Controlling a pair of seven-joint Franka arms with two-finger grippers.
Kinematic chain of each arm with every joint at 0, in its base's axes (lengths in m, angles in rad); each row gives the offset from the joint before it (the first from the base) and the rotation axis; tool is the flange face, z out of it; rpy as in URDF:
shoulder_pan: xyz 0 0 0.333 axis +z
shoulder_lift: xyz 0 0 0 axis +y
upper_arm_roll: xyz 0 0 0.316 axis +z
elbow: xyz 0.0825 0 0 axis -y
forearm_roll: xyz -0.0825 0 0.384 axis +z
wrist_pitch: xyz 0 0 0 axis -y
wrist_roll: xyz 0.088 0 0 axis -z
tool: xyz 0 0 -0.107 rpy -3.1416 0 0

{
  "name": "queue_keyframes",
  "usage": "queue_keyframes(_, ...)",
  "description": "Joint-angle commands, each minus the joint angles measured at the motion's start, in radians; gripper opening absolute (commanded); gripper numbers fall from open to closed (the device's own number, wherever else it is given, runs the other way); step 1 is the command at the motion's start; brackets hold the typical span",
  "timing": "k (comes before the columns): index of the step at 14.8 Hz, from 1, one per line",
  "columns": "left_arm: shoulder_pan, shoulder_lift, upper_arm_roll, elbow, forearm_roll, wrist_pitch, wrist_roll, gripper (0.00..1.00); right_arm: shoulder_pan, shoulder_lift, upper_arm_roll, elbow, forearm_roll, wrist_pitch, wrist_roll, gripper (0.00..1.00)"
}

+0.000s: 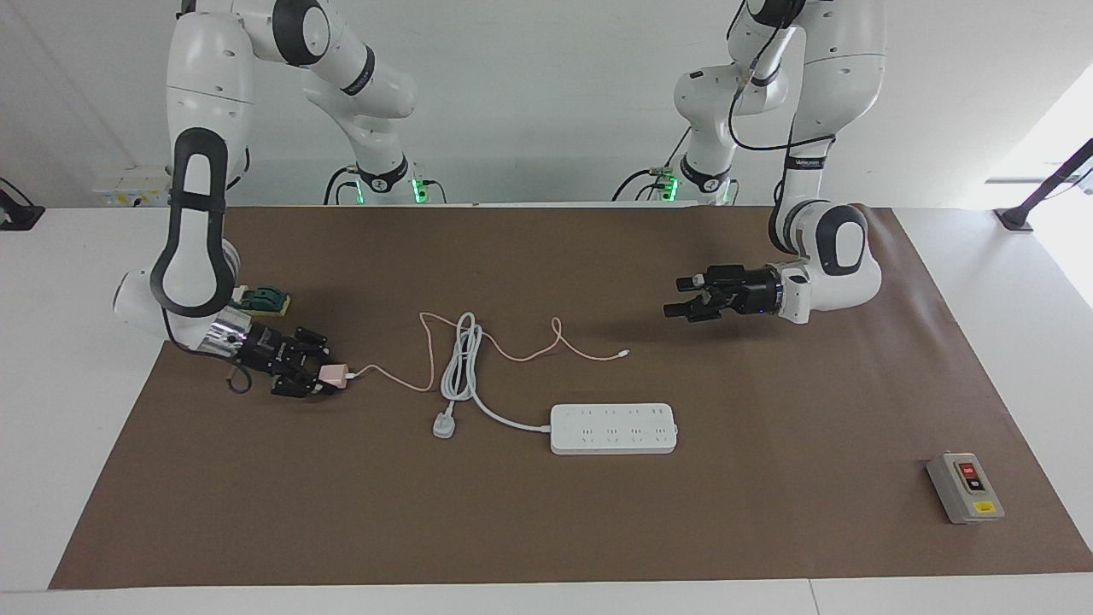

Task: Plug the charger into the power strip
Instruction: 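Grasp the pink charger with the right gripper while the left gripper reaches the strip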

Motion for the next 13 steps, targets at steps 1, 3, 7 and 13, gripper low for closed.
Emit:
queue_keyframes(1,-0.043,-0.011,0.007,-0.021,-0.097,0.046,0.037,1.00,0.037,-0.057,0.003,0.015,0.015,-0.042,0.090,0.00)
queue_keyframes(3,-0.076,0.029,0.008,0.019,-0.132,0.053,0.040,1.00,0.066,-0.096,0.006,0.023,0.013,-0.054,0.144,0.00)
queue_keyframes(7,-0.171,0.087,0.010,0.079,-0.217,0.106,0.043,1.00,0.187,-0.187,0.004,0.035,0.010,-0.046,0.357,0.00)
queue_keyframes(13,-0.196,0.119,0.010,0.103,-0.211,0.160,0.106,1.00,0.323,-0.224,0.007,0.067,0.010,-0.036,0.484,0.00)
